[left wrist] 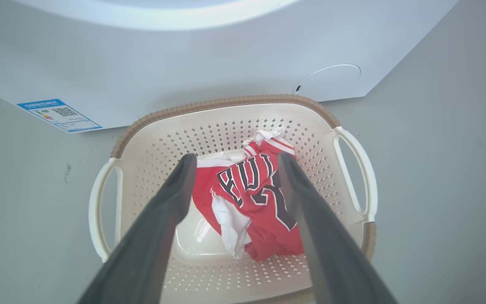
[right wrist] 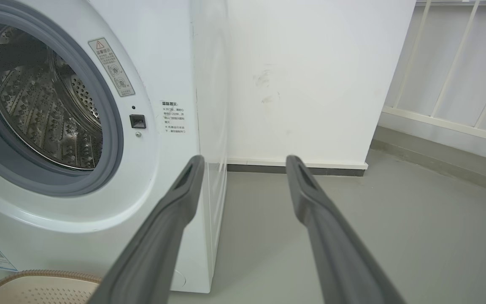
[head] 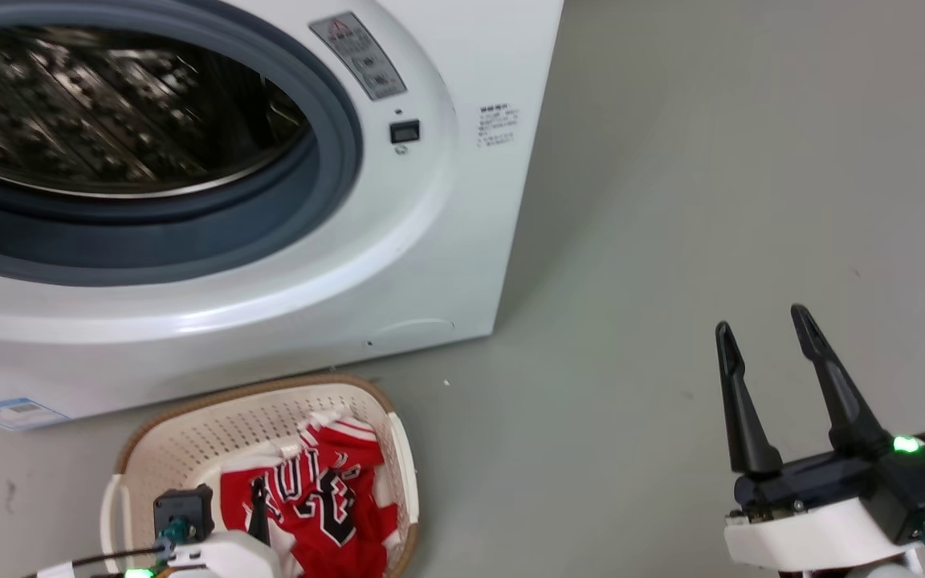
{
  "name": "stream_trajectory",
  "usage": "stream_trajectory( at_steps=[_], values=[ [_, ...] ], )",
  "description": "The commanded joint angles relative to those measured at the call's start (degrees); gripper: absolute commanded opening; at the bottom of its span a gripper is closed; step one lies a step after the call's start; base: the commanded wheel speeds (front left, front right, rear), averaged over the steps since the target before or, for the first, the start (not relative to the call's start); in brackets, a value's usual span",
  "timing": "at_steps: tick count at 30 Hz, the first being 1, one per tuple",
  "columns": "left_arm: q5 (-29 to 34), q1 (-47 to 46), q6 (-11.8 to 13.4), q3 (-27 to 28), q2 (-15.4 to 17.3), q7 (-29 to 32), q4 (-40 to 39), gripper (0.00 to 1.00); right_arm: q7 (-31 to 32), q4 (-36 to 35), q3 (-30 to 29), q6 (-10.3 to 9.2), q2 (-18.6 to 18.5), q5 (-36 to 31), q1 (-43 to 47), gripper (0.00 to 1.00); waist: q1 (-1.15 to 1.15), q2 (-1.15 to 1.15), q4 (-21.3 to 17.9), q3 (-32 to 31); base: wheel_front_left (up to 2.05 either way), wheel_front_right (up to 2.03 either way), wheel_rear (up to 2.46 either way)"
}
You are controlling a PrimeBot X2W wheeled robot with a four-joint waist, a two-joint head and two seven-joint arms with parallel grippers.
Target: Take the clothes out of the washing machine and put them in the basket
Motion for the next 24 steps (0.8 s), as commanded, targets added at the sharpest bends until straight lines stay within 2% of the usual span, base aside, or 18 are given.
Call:
stream_trajectory(
  at_steps=[1,15,24],
  values=[
    [0.3,1.2,0.3,0.2,-0.3,-0.1,-0.9,1.00,-0.1,0.2,-0.1,-0.04,0.0,-0.1,1.0,1.00,0.01,0.00,1.9,-3.2,0.00,0.00,0.00],
    [3.1,13.4,1.1,3.7,-3.3,-0.1,-23.3,1.00,-0.1,1.5,-0.2,-0.04,0.0,-1.0,6.8,1.00,0.01,0.00,5.0,-12.4,0.00,0.00,0.00],
    [3.7,18.4,1.9,4.3,-4.7,-0.1,-35.8,1.00,-0.1,1.6,-1.2,-0.04,0.0,0.2,8.5,1.00,0.01,0.00,5.8,-14.9,0.00,0.00,0.00]
  ],
)
